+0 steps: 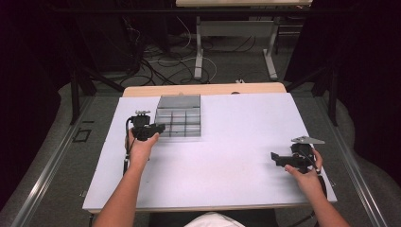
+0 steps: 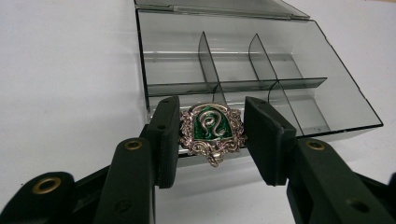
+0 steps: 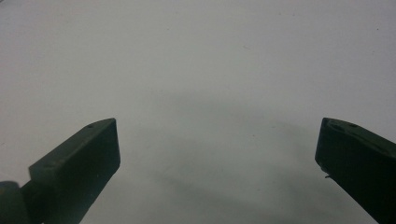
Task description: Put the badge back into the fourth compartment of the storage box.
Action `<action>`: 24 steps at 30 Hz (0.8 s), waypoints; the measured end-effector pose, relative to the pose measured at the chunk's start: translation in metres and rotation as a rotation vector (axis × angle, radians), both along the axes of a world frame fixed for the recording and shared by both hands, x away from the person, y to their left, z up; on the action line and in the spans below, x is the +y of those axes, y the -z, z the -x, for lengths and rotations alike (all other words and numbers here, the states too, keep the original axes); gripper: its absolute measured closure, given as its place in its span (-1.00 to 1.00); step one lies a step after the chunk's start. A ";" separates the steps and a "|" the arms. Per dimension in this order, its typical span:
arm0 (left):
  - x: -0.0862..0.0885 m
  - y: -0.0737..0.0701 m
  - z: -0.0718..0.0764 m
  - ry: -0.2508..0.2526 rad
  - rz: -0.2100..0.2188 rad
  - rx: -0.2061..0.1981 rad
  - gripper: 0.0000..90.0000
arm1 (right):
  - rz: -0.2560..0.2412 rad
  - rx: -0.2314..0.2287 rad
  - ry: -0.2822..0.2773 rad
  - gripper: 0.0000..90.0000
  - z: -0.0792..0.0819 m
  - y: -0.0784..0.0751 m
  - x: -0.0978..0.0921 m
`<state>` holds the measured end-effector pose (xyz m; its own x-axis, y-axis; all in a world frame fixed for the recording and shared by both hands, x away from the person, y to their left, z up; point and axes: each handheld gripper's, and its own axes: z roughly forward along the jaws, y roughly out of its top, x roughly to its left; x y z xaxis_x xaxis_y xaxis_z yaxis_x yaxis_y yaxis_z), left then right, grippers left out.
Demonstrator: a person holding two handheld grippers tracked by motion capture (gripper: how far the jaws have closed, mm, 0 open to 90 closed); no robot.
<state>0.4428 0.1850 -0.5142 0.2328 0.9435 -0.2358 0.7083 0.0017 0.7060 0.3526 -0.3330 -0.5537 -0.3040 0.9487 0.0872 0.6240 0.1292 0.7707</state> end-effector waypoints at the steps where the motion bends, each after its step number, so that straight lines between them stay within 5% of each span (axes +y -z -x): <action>1: 0.000 0.000 0.000 0.007 -0.001 0.003 0.27 | 0.003 -0.003 -0.003 -1.00 0.000 0.000 0.000; 24: -0.004 0.012 -0.009 0.004 -0.047 0.025 0.27 | 0.006 0.004 -0.010 -1.00 0.000 0.001 0.001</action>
<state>0.4523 0.1815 -0.5258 0.2307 0.9529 -0.1969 0.7258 -0.0338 0.6871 0.3531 -0.3323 -0.5547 -0.3130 0.9461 0.0828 0.6254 0.1397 0.7677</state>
